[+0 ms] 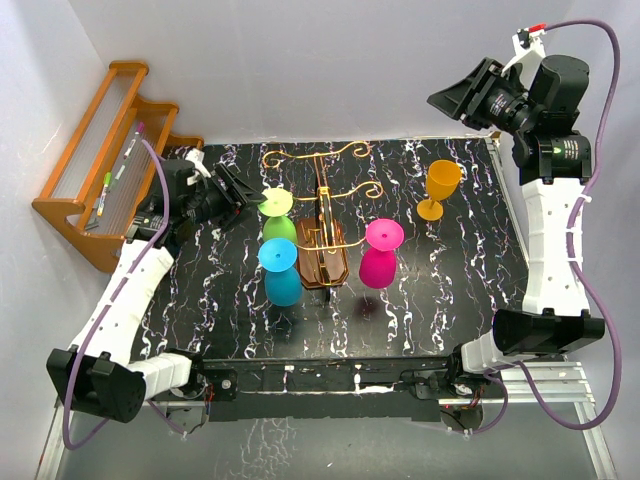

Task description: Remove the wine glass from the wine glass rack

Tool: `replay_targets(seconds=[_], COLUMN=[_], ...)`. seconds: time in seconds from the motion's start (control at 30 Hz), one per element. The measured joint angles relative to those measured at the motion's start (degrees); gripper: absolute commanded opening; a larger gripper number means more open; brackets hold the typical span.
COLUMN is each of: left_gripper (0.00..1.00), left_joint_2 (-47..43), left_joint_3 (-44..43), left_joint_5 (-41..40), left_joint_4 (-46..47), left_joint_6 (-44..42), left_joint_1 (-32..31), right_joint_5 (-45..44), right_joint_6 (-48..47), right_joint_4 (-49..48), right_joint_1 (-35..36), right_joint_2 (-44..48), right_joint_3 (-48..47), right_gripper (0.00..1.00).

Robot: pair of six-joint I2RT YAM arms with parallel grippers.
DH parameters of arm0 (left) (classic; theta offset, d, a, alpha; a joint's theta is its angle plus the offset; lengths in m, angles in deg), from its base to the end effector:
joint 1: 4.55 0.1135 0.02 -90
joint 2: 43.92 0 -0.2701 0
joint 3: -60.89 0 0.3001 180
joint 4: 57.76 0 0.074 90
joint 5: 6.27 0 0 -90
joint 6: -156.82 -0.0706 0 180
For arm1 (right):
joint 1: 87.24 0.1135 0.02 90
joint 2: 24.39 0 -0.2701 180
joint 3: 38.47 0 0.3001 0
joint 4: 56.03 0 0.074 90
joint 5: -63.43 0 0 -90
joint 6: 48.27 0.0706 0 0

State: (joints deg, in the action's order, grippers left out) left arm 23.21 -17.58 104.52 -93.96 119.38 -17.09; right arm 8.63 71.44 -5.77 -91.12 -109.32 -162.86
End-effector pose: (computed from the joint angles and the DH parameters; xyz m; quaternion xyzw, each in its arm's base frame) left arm 0.3228 -0.0975 0.3625 -0.1924 0.8121 -0.4131 0.3645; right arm 0.3591 0.0164 0.5486 0.0277 0.7588 0.3629 0.5401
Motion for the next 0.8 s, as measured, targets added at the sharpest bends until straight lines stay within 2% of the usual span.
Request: replay_targets(seconds=[0.27,0.43,0.8], left_gripper=[0.54,0.46,0.13], left_joint_2=[-0.68,0.46,2.54], left_joint_3=[2.19,2.21,1.81], left_joint_5=[3.43,4.37,5.42], left_joint_4=[6.38,7.96,6.23], left_joint_6=[2.60,3.17,2.56], left_joint_1=[0.00,0.00,0.00], right_joint_5=[3.23,3.82,3.78], right_joint_6=[1.79,2.21,2.82], right_joint_4=[-2.99,-3.13,-4.66], right_joint_1=[0.00,0.00,0.00], right_joint_2=[0.00,0.00,0.04], right_joint_3=[0.98,1.29,2.71], right_gripper=[0.39,0.39,0.38])
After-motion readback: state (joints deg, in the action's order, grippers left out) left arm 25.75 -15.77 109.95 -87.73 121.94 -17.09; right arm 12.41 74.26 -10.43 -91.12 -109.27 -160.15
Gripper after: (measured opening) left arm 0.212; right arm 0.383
